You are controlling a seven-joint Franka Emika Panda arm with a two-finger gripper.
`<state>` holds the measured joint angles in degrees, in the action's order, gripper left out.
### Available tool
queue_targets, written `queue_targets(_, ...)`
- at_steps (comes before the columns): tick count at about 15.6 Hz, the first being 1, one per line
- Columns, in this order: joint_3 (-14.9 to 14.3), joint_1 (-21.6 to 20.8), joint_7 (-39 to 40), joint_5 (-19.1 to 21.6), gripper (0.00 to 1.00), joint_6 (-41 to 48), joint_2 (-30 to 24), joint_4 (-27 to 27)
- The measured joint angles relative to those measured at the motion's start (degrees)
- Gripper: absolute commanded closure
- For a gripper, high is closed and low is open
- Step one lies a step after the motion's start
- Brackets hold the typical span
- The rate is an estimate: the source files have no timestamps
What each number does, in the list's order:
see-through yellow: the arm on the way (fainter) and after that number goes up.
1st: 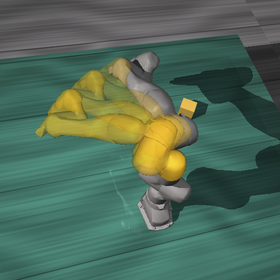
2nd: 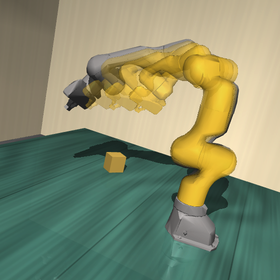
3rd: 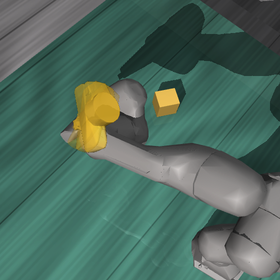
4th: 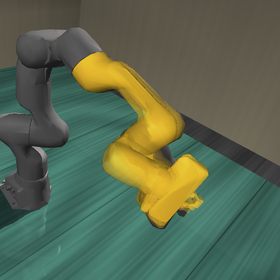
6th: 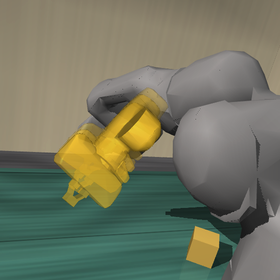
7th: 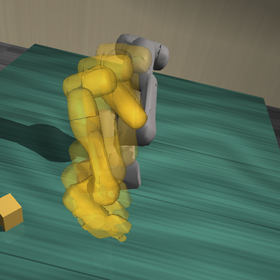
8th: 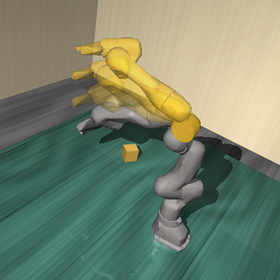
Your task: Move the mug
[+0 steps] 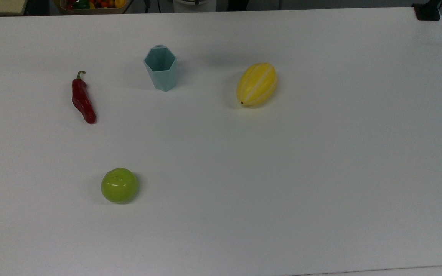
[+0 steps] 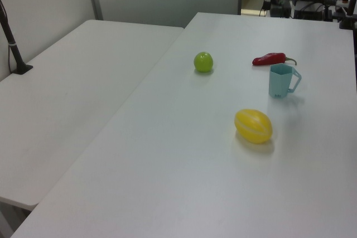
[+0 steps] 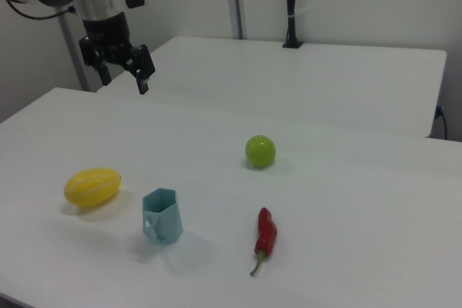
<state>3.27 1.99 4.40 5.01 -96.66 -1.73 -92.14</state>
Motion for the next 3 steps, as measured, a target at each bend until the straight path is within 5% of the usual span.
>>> queue_targets(3,0.0,0.0,0.0,0.0,0.0,0.0,0.0,0.1)
